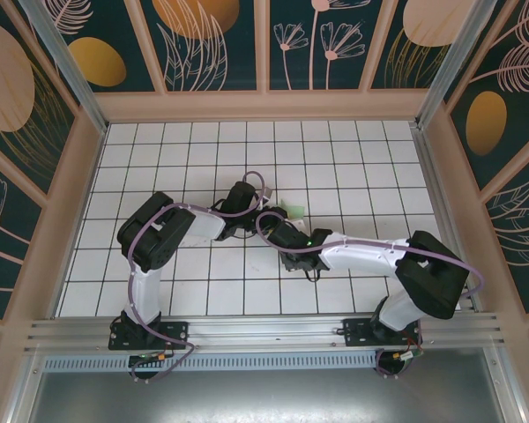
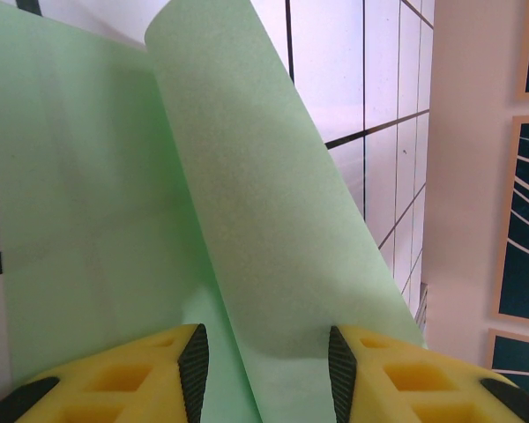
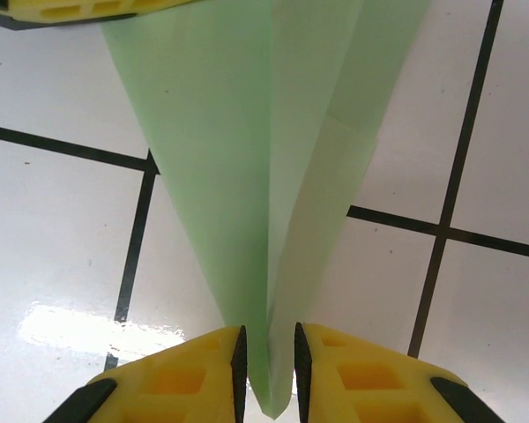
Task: Fold a paper plane with a square sheet of paper (fold left side to right side)
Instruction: Fourth fold the wing at the center of the table.
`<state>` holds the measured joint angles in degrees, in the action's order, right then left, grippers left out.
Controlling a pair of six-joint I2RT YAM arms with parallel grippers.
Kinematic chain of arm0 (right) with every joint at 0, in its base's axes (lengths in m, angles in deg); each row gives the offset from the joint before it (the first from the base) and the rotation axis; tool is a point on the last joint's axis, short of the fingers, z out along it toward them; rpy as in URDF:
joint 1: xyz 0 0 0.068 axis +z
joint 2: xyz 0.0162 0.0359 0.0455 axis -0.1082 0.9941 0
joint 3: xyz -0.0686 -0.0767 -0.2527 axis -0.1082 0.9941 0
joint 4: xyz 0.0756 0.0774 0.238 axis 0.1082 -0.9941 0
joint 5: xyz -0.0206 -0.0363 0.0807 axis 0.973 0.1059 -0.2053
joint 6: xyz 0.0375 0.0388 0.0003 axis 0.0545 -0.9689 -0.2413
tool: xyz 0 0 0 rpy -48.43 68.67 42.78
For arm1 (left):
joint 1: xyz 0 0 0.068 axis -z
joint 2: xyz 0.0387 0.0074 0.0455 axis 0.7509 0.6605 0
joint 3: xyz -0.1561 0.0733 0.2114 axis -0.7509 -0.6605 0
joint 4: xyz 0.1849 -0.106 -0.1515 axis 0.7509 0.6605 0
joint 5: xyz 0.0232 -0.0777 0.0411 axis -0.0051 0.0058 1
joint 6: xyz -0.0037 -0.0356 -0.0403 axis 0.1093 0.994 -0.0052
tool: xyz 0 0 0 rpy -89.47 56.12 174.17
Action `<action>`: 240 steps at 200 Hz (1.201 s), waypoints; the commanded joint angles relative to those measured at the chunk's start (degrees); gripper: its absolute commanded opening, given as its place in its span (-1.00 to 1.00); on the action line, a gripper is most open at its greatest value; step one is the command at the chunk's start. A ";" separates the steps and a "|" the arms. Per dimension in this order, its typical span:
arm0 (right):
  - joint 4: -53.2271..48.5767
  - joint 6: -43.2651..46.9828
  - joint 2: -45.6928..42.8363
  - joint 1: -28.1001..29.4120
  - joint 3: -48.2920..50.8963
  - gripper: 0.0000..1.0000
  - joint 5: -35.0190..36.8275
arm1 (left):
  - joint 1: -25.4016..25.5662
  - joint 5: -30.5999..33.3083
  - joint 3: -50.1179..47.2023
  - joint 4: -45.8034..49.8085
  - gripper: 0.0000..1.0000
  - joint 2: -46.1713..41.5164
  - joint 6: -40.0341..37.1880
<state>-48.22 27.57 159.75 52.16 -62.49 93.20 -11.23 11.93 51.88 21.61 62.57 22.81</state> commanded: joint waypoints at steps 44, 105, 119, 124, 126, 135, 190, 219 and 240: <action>-0.71 -2.01 1.40 0.78 -0.22 -0.59 -0.92 | 0.07 1.66 0.23 2.86 -0.12 1.25 -1.81; -0.39 -2.55 2.57 0.65 0.85 -0.62 -1.16 | 0.08 1.65 0.50 3.22 -0.12 1.32 -1.89; -0.24 -2.63 2.90 0.69 1.06 -0.66 -1.35 | 0.06 1.59 0.50 3.28 -0.12 1.26 -1.96; -0.18 -2.57 2.94 0.69 1.11 -0.67 -1.33 | 0.09 1.66 0.58 3.30 -0.12 1.26 -1.97; -0.15 -2.62 2.97 0.68 1.16 -0.67 -1.34 | 0.10 1.60 0.58 3.30 -0.12 1.26 -1.99; -0.01 -2.63 3.08 0.58 1.24 -0.68 -1.39 | 0.08 1.63 0.53 3.30 -0.12 1.20 -1.95; -0.10 -2.45 3.22 0.24 1.74 -0.78 -1.90 | 0.06 1.70 0.50 3.35 -0.12 1.26 -1.99; 1.72 -1.70 1.62 -0.44 3.21 -0.96 -3.76 | 0.04 1.79 0.33 3.30 -0.12 1.27 -1.95; 4.37 -0.09 -1.05 -1.44 5.08 -0.91 -6.44 | 0.05 1.90 0.32 3.30 -0.12 1.22 -1.99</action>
<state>-45.16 25.89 162.00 51.83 -60.06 90.58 -11.23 11.93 51.99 21.85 62.57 22.37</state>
